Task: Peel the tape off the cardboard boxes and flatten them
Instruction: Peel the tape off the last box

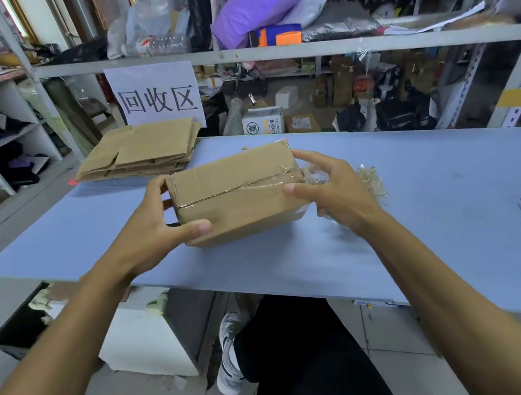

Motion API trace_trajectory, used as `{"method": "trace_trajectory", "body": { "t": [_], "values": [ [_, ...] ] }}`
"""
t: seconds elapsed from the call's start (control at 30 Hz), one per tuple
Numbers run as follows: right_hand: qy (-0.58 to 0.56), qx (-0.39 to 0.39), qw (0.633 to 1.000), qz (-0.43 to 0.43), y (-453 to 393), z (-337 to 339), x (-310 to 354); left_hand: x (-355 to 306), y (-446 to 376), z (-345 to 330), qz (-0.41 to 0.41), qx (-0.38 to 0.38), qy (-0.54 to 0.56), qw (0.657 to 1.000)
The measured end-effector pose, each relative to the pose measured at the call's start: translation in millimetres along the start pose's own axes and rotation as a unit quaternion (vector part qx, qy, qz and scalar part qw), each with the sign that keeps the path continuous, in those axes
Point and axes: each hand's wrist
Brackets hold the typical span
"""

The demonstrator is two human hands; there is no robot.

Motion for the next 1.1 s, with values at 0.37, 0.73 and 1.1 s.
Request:
{"method": "trace_trajectory", "body": {
  "t": [0.37,0.73,1.1],
  "values": [
    [0.058,-0.001,0.997,0.047,19.8,-6.9,-0.4,-24.7,-22.0,-19.2,0.027,-0.069,-0.209,0.975],
    [-0.025,-0.029,0.999,0.017,18.1,-21.8,-22.0,-31.1,-43.6,-63.4,-0.182,0.010,-0.253,0.950],
    [-0.005,-0.045,0.999,0.003,5.9,-19.4,-24.6,-35.3,-58.9,-82.9,-0.201,-0.048,-0.256,0.944]
  ]
}}
Point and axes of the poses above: each hand's wrist, its own y-axis away from the middle knuckle, its own z-axis out of the back of the hand, x = y × z, and after that the axes turned 5 degrees about -z, right-handed
